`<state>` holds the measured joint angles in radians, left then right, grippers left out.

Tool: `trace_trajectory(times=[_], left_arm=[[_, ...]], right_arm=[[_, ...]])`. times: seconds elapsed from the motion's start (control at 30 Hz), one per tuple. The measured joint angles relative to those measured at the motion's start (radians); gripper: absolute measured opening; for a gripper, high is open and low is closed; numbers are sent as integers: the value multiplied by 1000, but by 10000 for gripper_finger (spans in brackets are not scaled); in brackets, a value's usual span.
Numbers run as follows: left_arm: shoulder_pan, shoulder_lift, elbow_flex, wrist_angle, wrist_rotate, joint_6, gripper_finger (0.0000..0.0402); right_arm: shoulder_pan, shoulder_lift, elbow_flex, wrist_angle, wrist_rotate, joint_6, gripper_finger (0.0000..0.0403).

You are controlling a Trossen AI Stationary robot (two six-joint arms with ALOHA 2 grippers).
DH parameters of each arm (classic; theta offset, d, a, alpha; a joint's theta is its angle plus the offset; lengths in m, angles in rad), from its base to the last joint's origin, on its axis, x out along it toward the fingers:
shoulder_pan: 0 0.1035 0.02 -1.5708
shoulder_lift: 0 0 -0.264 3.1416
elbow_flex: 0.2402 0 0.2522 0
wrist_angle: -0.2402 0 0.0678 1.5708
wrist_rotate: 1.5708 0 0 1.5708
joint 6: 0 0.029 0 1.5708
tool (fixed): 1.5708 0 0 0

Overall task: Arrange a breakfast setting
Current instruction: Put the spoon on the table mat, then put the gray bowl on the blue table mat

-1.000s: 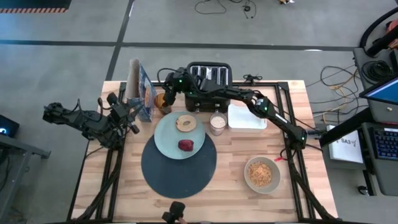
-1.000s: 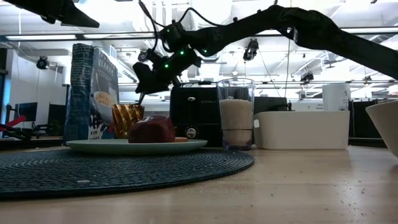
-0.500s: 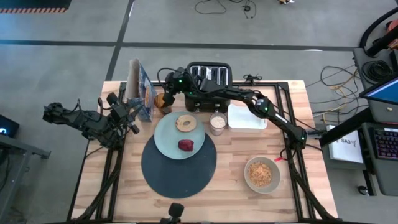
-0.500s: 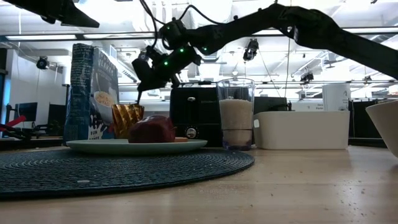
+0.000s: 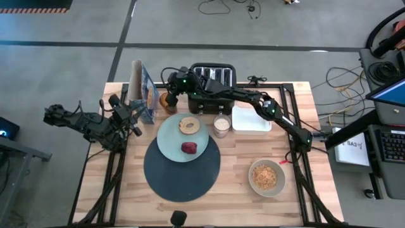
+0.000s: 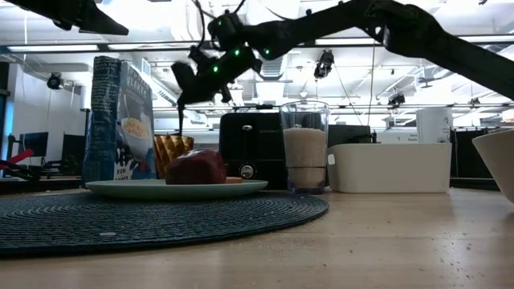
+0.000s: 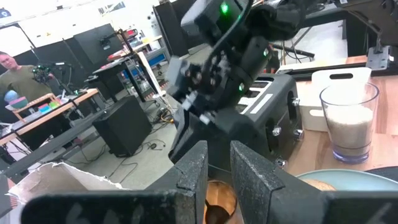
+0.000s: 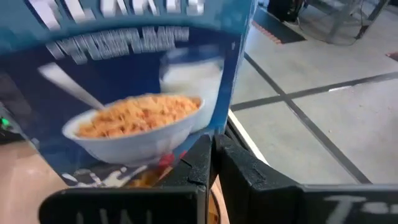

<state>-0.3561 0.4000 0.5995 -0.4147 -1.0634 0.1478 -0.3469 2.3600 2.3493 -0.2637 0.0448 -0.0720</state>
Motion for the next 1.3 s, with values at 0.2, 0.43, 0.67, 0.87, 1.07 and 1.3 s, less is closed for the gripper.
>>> trace_trajectory(times=[0.2,0.43,0.67,0.87,1.07,1.3], left_arm=[[0,1,0,4,0,0,52],[0,2,0,5,0,0,52],[0,2,0,5,0,0,52],[0,2,0,3,0,0,52],[0,6,0,3,0,0,52],[0,13,0,3,0,0,52]], right_arm=[[2,-39,0,12,0,-11,16],[4,-51,0,15,0,-8,17],[9,-54,0,26,0,-14,17],[34,-118,0,-69,7,7,17],[96,-272,0,-412,-11,175,17],[219,-424,0,-1033,-53,596,18]])
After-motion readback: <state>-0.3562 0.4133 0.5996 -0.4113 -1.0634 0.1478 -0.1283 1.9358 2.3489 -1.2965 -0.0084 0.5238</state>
